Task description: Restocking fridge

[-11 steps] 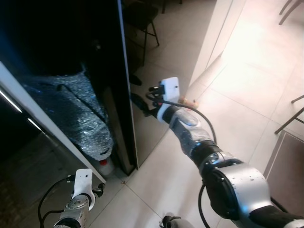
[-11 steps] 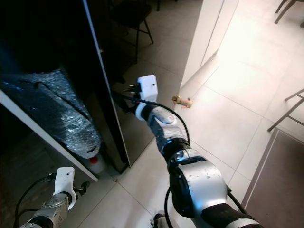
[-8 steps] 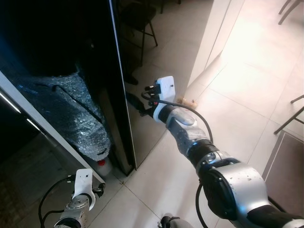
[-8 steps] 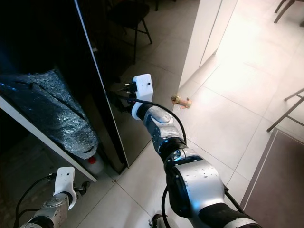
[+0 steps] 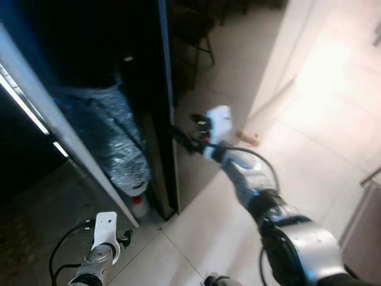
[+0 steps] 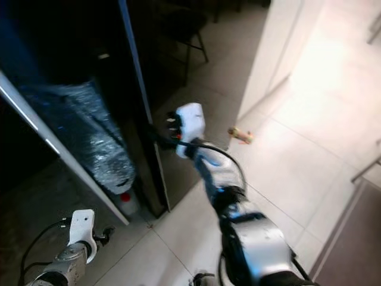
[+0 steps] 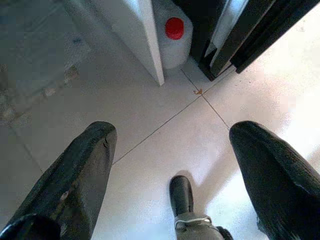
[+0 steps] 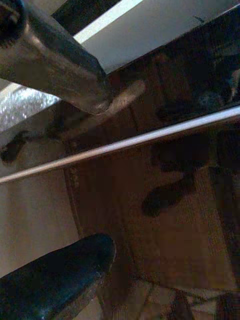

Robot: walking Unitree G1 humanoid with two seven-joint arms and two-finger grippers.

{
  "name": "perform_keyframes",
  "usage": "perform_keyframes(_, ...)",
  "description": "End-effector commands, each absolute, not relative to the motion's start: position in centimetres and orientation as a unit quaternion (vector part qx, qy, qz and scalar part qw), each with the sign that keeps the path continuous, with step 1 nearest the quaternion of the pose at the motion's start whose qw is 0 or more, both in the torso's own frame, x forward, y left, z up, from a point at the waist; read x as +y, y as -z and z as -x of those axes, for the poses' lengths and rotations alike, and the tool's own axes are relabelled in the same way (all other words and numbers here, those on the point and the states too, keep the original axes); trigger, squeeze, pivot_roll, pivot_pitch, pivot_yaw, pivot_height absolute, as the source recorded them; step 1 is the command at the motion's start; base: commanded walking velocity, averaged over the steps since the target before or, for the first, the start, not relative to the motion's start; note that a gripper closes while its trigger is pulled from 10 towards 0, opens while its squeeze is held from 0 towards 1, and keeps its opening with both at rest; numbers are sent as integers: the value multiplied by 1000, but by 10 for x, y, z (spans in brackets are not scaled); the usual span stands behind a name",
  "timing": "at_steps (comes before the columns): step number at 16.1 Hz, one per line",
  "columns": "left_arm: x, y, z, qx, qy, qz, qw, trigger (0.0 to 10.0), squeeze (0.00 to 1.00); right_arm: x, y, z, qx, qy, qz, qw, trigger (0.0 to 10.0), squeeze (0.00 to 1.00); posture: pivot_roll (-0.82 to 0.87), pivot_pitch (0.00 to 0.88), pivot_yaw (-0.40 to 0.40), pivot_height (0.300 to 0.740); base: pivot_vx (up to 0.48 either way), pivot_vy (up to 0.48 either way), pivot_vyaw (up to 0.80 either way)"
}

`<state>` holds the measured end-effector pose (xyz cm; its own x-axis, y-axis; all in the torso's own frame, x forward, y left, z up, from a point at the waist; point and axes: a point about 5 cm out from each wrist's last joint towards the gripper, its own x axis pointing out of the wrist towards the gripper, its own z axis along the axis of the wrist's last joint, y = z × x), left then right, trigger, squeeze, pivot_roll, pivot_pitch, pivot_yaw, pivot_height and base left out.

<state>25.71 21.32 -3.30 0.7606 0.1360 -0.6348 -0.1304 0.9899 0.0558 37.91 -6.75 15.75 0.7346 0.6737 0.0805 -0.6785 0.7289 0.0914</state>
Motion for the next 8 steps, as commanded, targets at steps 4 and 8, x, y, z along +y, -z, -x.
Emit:
perform_keyframes(4,214,41,-247,356,-81,4,931,10000,0,-131,-136,-363,-33,-278,-50,959,10000,0,-42,174,-8,740,0,0,0)
perform_keyframes(8,214,42,-246,359,-81,2,930,10000,0,-206,-125,-343,-42,-65,-54,996,10000,0,-49,175,-12,740,0,0,0)
